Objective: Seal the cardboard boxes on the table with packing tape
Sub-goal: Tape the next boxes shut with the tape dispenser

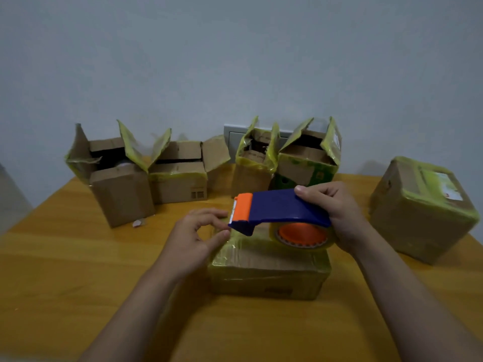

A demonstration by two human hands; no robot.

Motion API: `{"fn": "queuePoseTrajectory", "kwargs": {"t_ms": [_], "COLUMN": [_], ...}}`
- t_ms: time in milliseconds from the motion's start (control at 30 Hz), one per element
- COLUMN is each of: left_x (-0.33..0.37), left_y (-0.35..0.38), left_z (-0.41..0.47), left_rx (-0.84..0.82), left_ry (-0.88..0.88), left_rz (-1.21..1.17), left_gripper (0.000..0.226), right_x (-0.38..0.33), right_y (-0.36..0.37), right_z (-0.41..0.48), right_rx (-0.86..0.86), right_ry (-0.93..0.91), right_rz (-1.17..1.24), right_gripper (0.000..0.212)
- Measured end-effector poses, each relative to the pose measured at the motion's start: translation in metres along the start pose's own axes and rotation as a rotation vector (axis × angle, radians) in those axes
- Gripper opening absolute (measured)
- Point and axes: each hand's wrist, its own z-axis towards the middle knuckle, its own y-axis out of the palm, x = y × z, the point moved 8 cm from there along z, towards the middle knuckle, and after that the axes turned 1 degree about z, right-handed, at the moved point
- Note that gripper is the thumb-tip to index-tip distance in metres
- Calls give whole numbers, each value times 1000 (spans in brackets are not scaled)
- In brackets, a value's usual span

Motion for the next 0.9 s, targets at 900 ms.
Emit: {"fn": "queuePoseTrajectory", "kwargs": {"t_ms": [900], "left_x": [37], "left_y": [42], "left_z": [-6], "left_rx": [-313], "left_ry": [-651], "left_rz": [-1363], "left_gripper": [68], "right_x": [44], "right_y": [-1], "right_z": [9], "right_rx": [-62], "right_ry": [-20], "right_rz": [380], "right_gripper": [70]}}
